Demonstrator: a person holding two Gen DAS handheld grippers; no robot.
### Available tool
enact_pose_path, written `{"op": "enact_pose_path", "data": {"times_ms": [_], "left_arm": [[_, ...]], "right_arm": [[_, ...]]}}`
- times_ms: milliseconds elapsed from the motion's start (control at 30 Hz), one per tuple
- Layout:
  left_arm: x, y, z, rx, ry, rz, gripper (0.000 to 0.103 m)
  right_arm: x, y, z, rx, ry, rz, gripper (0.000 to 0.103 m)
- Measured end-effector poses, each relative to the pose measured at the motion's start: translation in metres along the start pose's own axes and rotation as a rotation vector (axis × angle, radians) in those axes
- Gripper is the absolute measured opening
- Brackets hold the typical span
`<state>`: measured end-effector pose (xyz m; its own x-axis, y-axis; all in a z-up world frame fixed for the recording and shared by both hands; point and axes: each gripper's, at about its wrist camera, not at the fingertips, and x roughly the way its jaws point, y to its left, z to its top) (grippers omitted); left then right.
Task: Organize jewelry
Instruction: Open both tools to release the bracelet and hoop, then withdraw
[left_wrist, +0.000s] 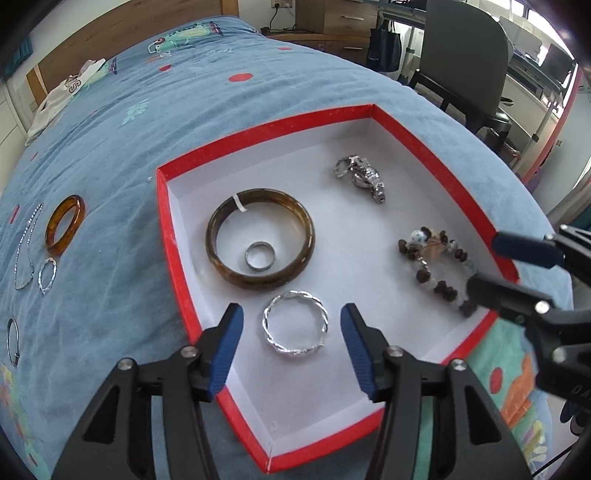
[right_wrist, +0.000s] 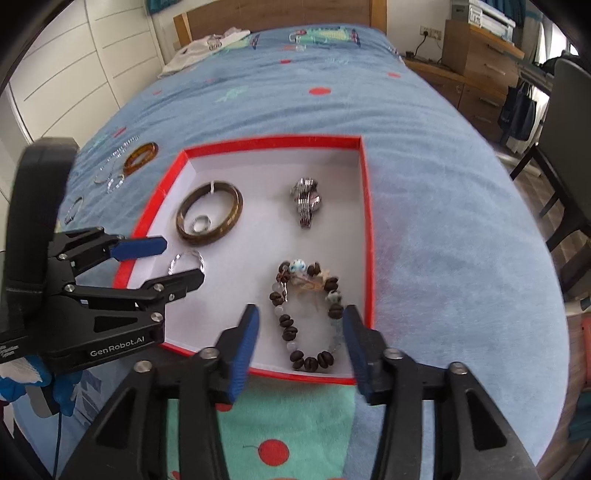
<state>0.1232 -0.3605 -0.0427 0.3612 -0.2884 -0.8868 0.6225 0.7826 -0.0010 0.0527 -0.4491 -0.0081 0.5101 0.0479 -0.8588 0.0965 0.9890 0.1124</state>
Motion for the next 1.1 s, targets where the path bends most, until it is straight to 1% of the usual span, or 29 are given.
{"op": "enact_pose_path", "data": {"times_ms": [167,333,400,533,633,733,900,1000,1100], "left_arm": [[-0.025,0.002,0.001,-0.018,-0.034,-0.018,0.054],[-0.066,0.007,0.001,-0.014,-0.100,-0.008,0.054],[-0.084,0.015,-0.001,-0.029,-0.137,0.001,0.054],[-0.122,0.040,-0.009,-0.074,-0.188,-0.002,0.054],[-0.141,0.058,-0.017,-0.097,-0.196,0.007,0.054],[-0.156,0.075,-0.027,-0.110,-0.197,0.037,0.054],[-0.184,0.113,-0.045,-0.125,-0.241,0.095,0.058],[-0.201,0.145,-0.058,-0.140,-0.269,0.128,0.060],[-0.211,0.177,-0.071,-0.163,-0.284,0.160,0.061]], "right_arm": [[-0.026,-0.006,0.003,0.014,-0.053,0.003,0.049],[-0.052,-0.008,0.003,0.041,-0.108,0.011,0.050],[-0.063,-0.005,0.004,0.050,-0.134,0.016,0.050],[-0.082,0.004,0.005,0.059,-0.185,0.029,0.054],[-0.094,0.016,0.007,0.053,-0.221,0.042,0.055],[-0.103,0.030,0.010,0.046,-0.247,0.054,0.055],[-0.112,0.067,0.021,0.016,-0.279,0.067,0.056],[-0.114,0.086,0.027,0.012,-0.291,0.076,0.056],[-0.111,0.110,0.034,0.009,-0.308,0.080,0.058]]}}
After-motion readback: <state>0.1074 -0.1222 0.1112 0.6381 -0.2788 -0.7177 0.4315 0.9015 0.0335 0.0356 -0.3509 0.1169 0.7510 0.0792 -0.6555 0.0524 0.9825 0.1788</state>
